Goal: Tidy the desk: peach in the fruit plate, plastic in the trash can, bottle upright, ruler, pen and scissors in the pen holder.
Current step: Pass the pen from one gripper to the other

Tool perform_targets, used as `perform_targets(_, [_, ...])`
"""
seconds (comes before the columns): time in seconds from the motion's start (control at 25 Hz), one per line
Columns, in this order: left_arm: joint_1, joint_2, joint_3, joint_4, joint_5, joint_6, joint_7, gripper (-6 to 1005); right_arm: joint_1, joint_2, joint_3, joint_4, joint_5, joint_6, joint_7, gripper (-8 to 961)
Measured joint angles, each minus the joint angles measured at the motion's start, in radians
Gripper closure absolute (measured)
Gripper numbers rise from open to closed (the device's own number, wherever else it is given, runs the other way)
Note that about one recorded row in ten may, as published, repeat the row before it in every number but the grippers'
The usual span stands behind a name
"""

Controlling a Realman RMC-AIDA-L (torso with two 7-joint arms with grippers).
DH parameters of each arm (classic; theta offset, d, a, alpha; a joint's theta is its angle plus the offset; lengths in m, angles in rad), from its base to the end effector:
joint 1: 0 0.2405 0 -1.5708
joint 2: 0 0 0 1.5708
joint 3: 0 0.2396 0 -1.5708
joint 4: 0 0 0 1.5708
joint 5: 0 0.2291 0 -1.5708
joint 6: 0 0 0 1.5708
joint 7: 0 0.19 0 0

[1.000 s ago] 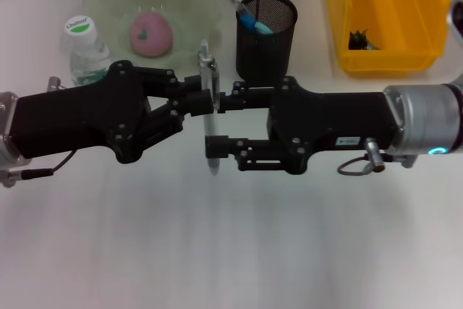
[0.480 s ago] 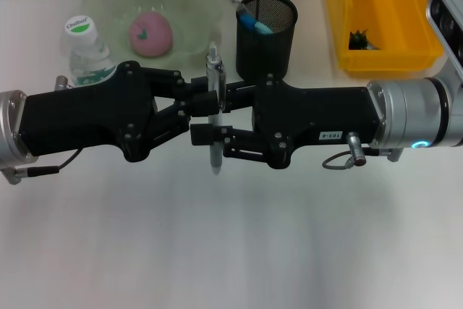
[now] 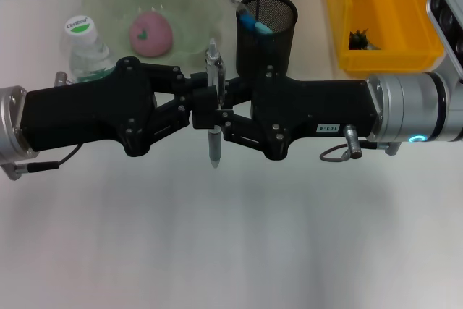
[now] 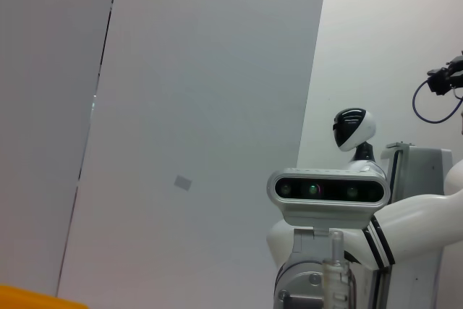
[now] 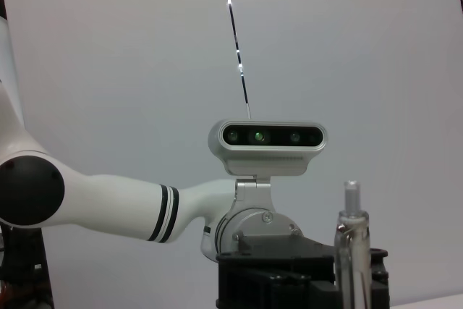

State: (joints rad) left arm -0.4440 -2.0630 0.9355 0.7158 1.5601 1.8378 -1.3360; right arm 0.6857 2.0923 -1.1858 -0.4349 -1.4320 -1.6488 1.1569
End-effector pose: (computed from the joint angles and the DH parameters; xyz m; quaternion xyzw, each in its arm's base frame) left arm -0.1765 0.3104 -0.0037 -0.9087 -0.1044 -0.4029 0.0314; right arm 0.1217 0.3272 -0.0838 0.9196 -0.0631 -0.3870 0.0240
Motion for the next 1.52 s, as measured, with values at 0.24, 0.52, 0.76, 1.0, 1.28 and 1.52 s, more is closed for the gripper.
perform_targets(0.24, [-0.002, 0.000, -0.002, 0.005, 0.000, -0.002, 0.000, 826, 0.000, 0.000, 0.000, -0.001, 0.003, 0.002, -0.005, 827])
perform_targets(0.52, [-0.002, 0.000, -0.010, 0.007, 0.000, -0.007, -0.009, 785, 0.002, 0.000, 0.000, -0.001, 0.008, 0.003, -0.005, 827])
perform_targets(0.76, [0.000, 0.001, -0.010, 0.010, 0.000, -0.019, -0.026, 751, 0.004, 0.000, 0.000, 0.000, 0.009, 0.005, -0.005, 827])
perform_targets(1.0, [-0.006, 0.001, -0.004, 0.010, 0.000, -0.049, -0.087, 716, 0.008, 0.000, 0.000, 0.003, 0.009, 0.008, -0.006, 828])
perform_targets(1.28, [-0.003, 0.001, -0.010, 0.011, -0.006, -0.048, -0.081, 442, 0.011, 0.000, -0.010, 0.004, 0.009, 0.015, -0.007, 828])
perform_targets(1.52, [0.000, 0.001, -0.010, 0.017, -0.007, -0.035, -0.080, 315, 0.008, 0.000, -0.010, 0.003, 0.009, 0.025, -0.007, 828])
